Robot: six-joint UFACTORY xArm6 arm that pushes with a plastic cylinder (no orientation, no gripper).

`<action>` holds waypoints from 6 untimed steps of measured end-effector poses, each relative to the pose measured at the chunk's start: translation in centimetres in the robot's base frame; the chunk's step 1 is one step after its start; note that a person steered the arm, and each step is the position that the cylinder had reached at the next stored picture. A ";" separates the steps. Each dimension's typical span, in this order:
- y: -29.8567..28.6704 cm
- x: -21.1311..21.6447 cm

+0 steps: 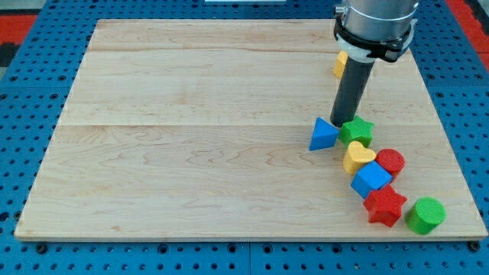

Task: Move the blue triangle into the left of the green star

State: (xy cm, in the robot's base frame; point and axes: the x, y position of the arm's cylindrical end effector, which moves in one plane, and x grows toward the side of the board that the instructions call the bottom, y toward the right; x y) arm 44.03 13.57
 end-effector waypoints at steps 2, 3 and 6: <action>-10.9 -2.9; -8.0 1.9; -9.3 -1.9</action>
